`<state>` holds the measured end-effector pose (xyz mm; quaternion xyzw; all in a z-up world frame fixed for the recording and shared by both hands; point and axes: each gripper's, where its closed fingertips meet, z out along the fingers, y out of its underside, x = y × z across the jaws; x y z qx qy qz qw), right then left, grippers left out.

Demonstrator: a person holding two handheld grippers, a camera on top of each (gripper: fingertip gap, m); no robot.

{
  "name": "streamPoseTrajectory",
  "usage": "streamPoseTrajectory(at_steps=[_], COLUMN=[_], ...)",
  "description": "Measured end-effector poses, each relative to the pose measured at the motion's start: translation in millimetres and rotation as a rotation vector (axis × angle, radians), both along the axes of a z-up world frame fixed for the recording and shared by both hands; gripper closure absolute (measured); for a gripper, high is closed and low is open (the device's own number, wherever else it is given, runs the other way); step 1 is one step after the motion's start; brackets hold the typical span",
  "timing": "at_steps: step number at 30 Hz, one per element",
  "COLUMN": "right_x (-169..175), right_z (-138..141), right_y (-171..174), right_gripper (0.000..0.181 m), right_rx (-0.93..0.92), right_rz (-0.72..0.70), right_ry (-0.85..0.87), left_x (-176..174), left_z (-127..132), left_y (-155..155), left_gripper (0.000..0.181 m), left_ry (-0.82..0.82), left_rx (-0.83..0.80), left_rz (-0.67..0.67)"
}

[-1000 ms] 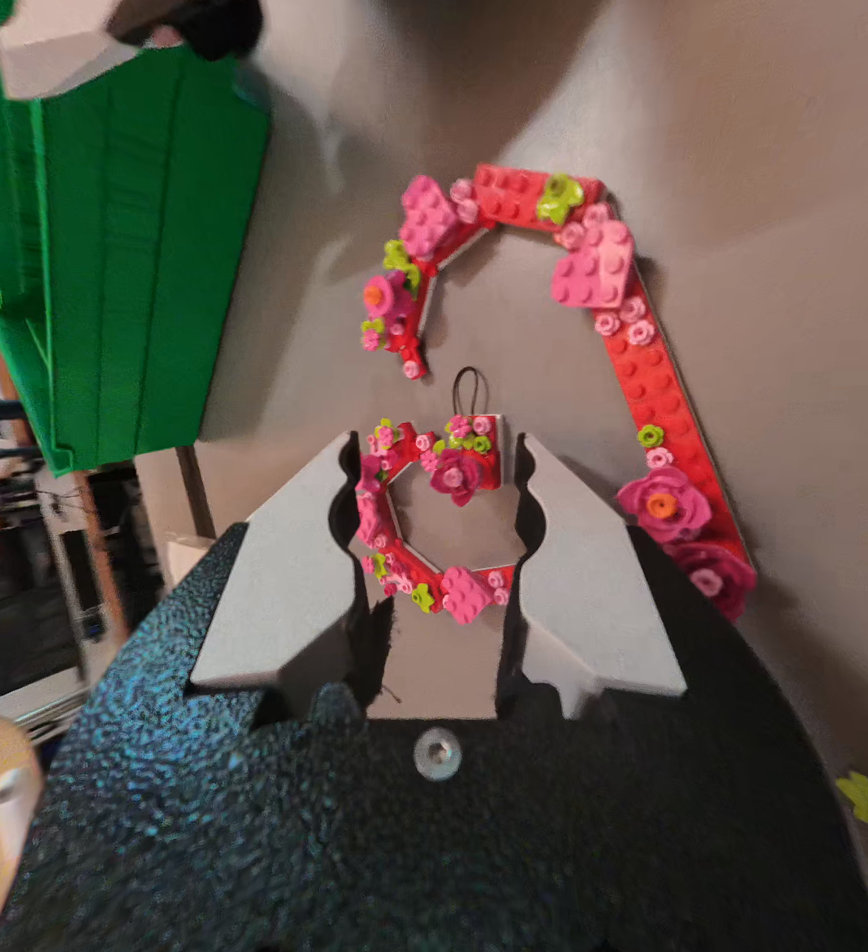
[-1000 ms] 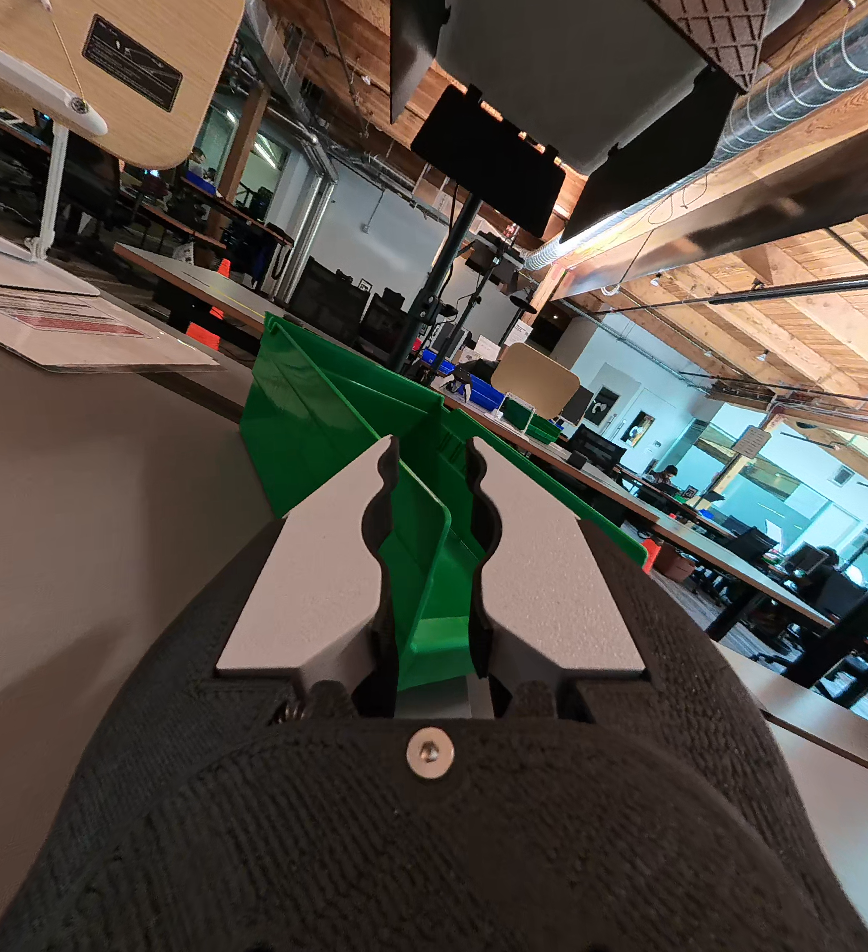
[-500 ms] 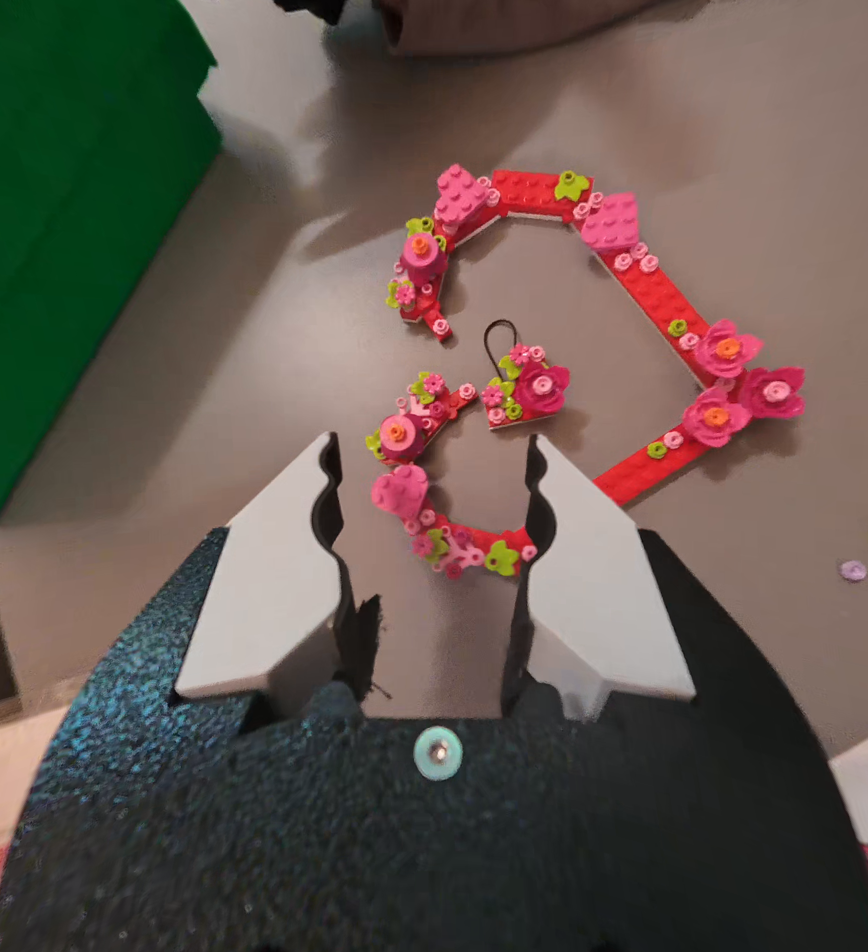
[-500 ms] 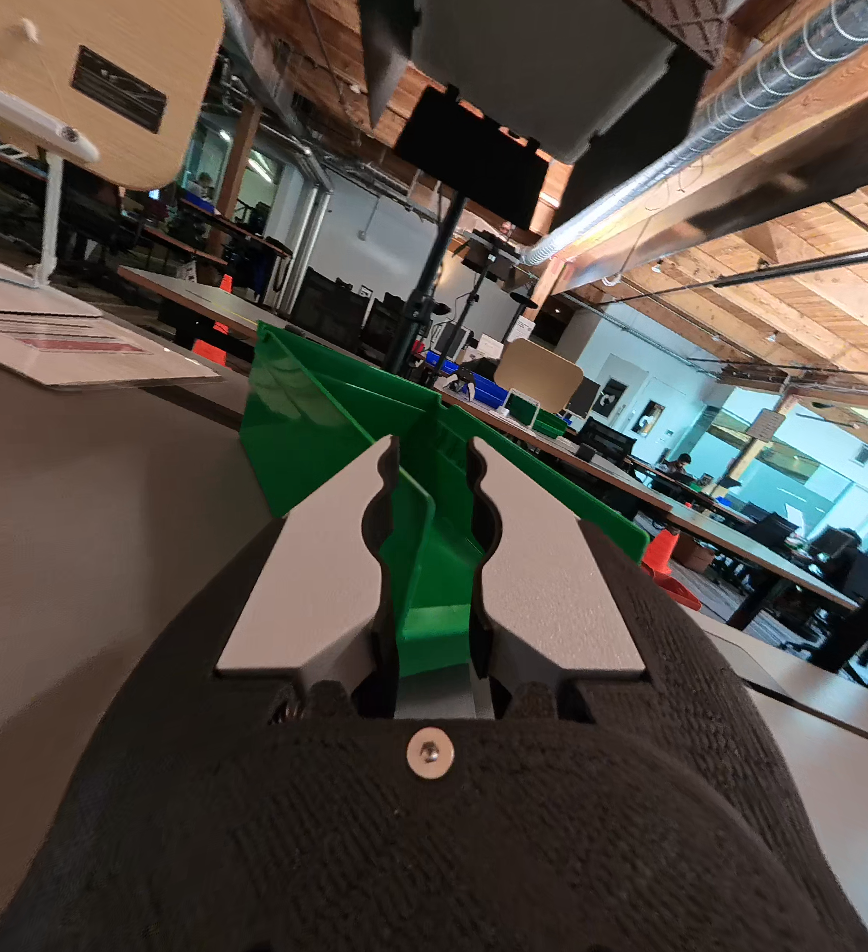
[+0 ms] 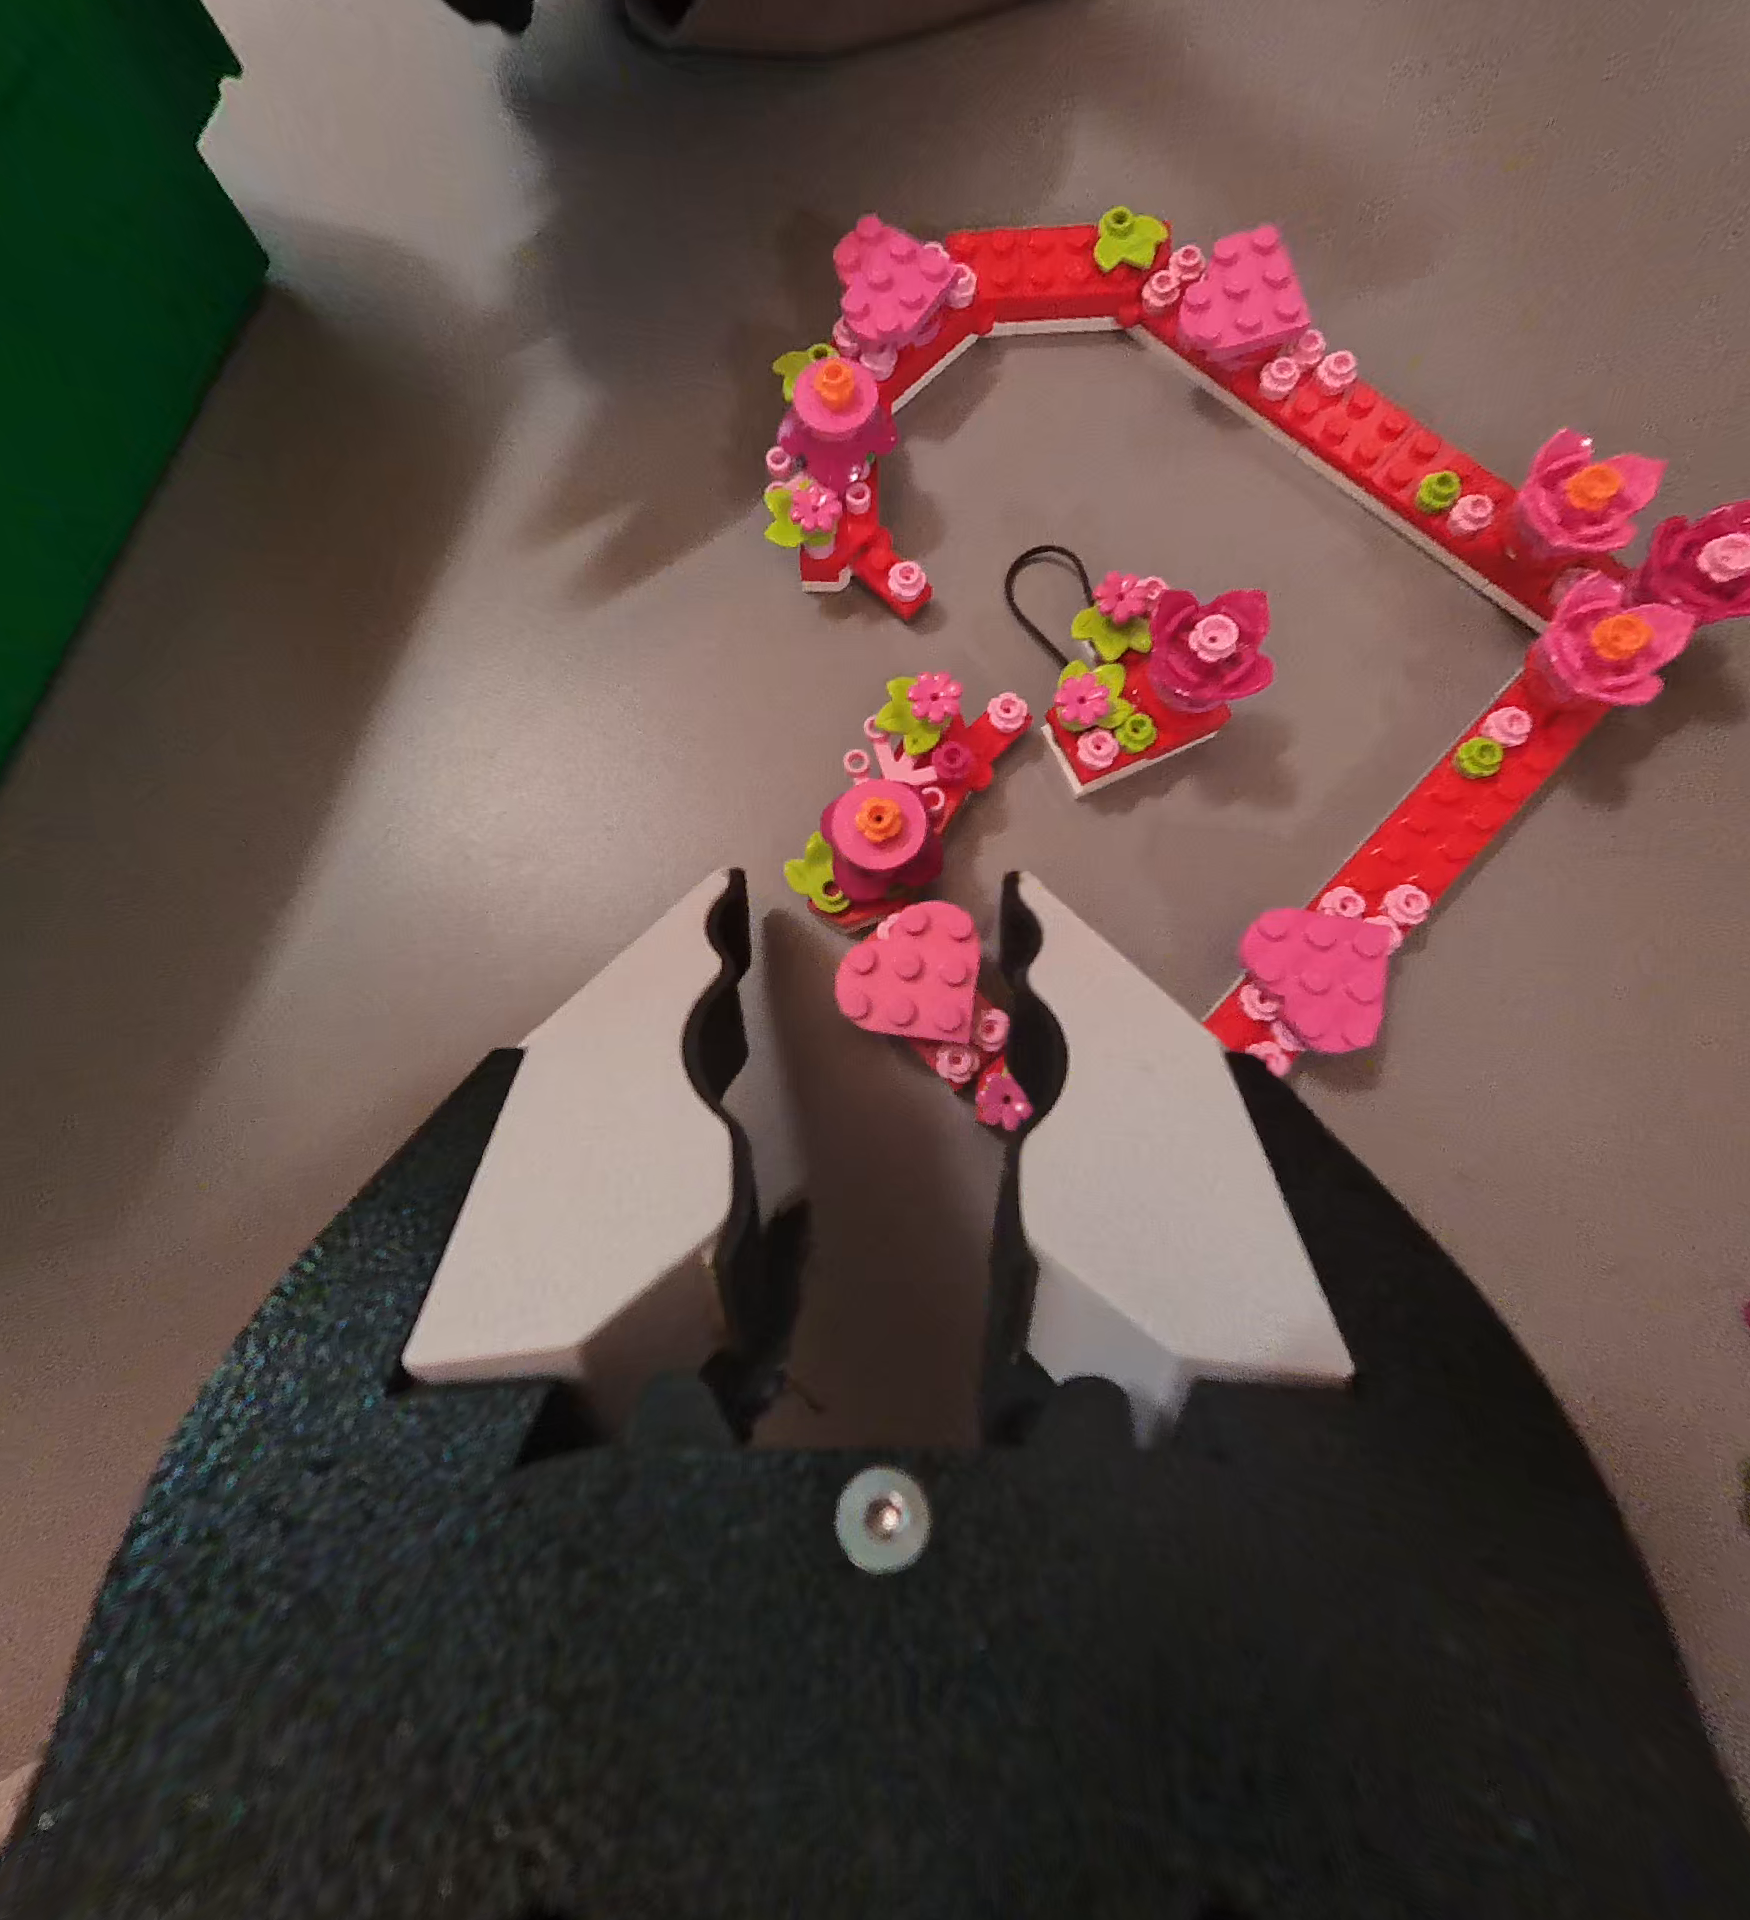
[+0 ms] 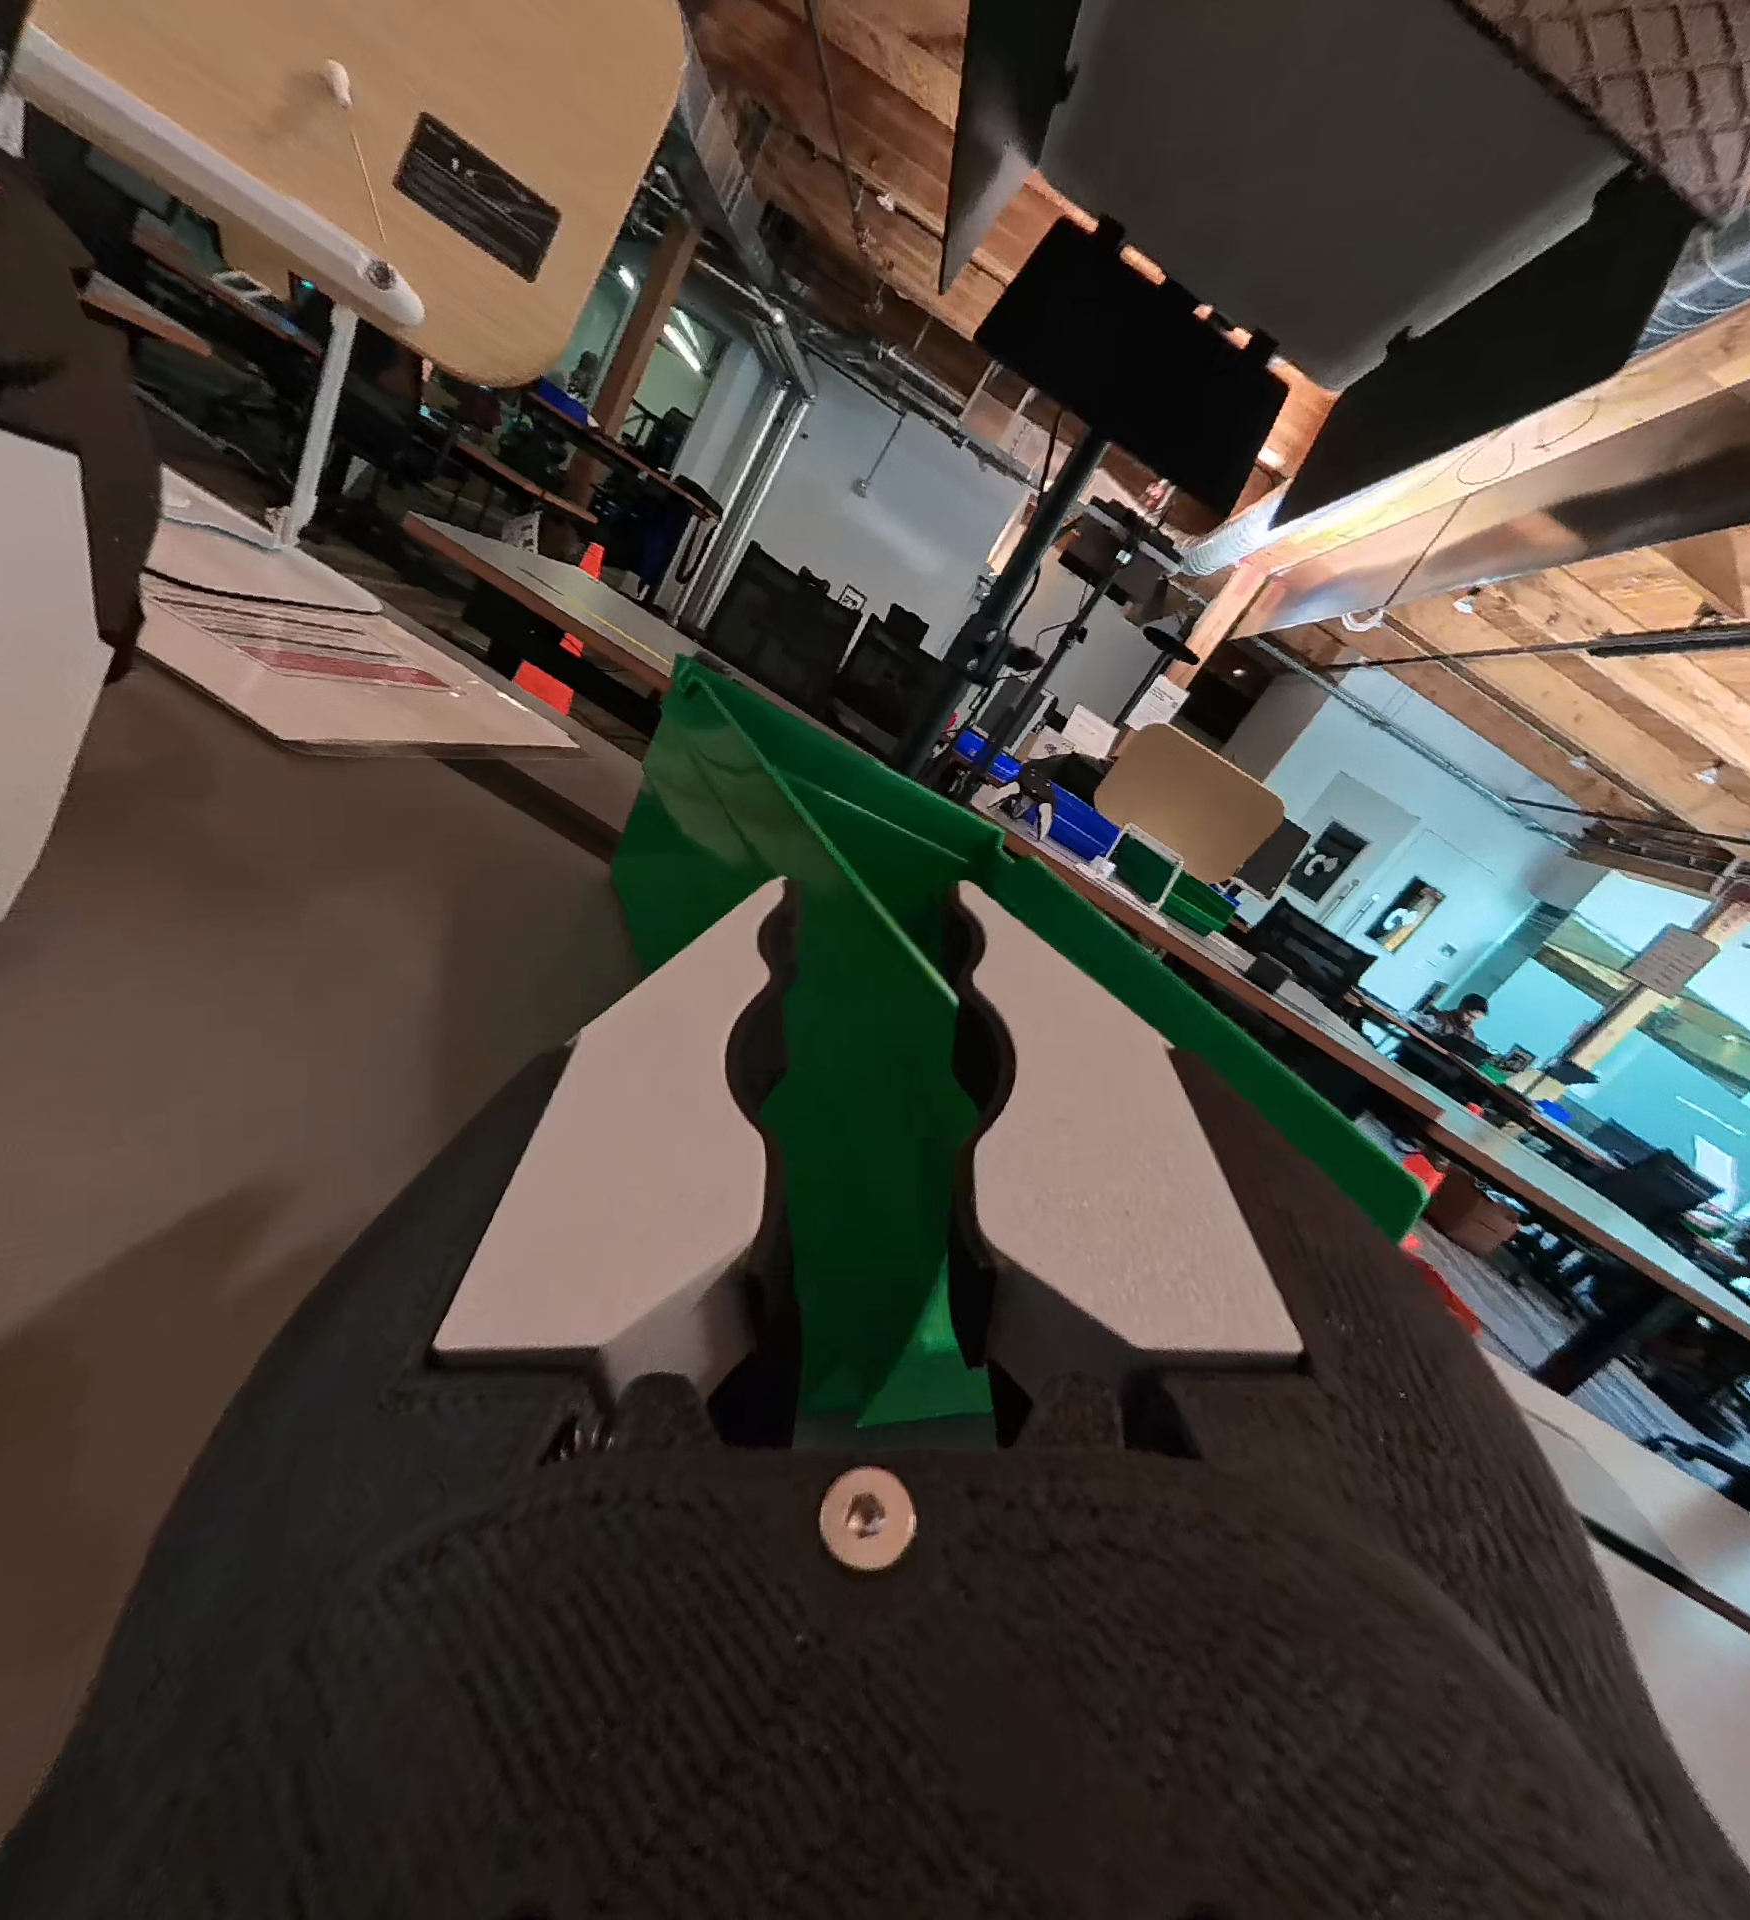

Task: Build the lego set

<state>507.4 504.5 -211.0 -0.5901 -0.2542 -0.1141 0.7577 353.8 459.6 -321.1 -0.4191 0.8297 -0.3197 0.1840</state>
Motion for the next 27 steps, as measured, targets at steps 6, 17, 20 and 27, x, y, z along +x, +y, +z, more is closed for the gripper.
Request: streamPoseTrajectory(at_steps=[6,17,20,27], right_x=[-9,-144,-150,-164], right_z=[16,-57,-79,-101], right_y=[-13,-99,-108,-124], right_gripper=[0.155,0.129,0.131,0.145], right_rx=[0.071,-0.699,-0.809,-0.909], right_rz=[0.011,0.734,0.738,0.749], right_ry=[-0.070,-0.181,-0.255,-0.373], left_x=[3,1,0,-5], left_z=[-3,-2,-2,-2], left_y=[-5,-13,-11,-7], left_gripper=[0.142,0.147,0.148,0.148], left_ry=[-0.005,-0.001,0.003,0.016], left_rx=[-0.022,-0.129,-0.112,-0.100], left_rz=[-0.004,0.005,-0.001,-0.013])
